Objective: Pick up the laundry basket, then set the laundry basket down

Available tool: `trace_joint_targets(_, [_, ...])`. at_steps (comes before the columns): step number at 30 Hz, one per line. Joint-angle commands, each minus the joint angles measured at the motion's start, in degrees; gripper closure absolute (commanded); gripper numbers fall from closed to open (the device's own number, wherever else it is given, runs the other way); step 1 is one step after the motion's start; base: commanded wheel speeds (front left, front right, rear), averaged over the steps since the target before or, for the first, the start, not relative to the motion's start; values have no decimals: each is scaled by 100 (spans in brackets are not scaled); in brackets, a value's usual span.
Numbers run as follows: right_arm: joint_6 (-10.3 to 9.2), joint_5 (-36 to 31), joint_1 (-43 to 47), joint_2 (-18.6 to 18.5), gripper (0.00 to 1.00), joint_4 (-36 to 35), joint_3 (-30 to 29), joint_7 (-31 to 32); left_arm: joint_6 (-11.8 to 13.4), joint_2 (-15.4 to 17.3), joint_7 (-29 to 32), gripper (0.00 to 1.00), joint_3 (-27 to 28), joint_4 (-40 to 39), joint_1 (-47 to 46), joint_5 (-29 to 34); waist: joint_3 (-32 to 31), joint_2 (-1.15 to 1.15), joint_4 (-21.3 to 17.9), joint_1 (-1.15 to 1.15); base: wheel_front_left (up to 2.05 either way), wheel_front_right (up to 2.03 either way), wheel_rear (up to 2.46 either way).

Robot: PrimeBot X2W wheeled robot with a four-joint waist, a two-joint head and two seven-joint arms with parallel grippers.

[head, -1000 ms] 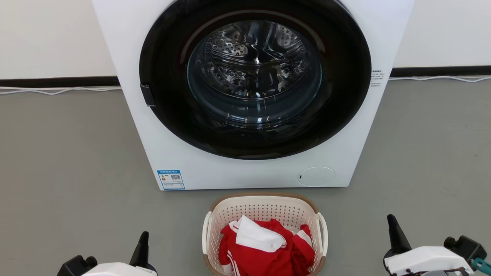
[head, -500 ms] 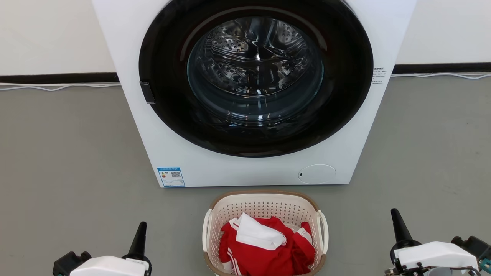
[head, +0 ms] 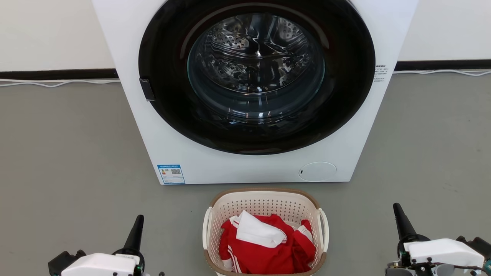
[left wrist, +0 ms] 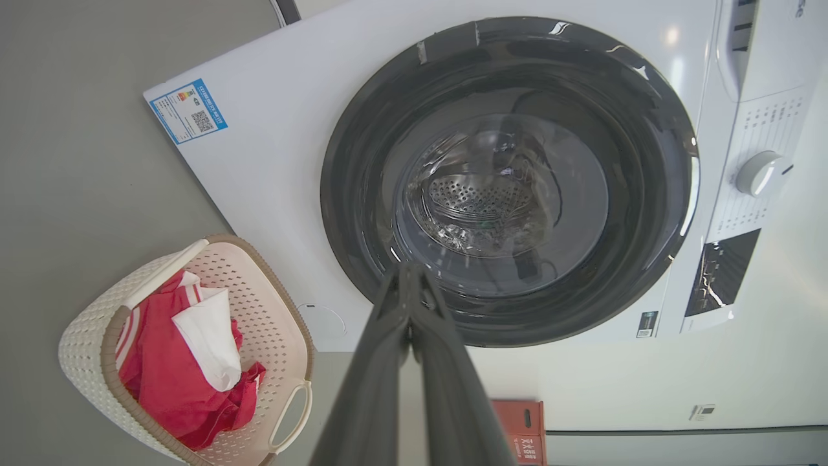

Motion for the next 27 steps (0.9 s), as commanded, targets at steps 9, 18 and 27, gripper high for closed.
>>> trace_joint_targets(9, [35, 753, -242, -28, 100, -369, 23, 213, -118, 66, 173, 100, 252, -312, -371, -603, 42, 0, 8, 0, 0, 0, 0])
trace_joint_targets(18, [38, 1391, -245, -29, 100, -529, -24, 361, -183, 69, 325, 100, 341, -436, -404, -1116, 84, 0, 15, 0, 0, 0, 0])
trace_joint_targets(27, [41, 1980, -248, -30, 100, -677, -68, 498, -243, 72, 465, 100, 423, -551, -434, -1590, 122, 0, 22, 0, 0, 0, 0])
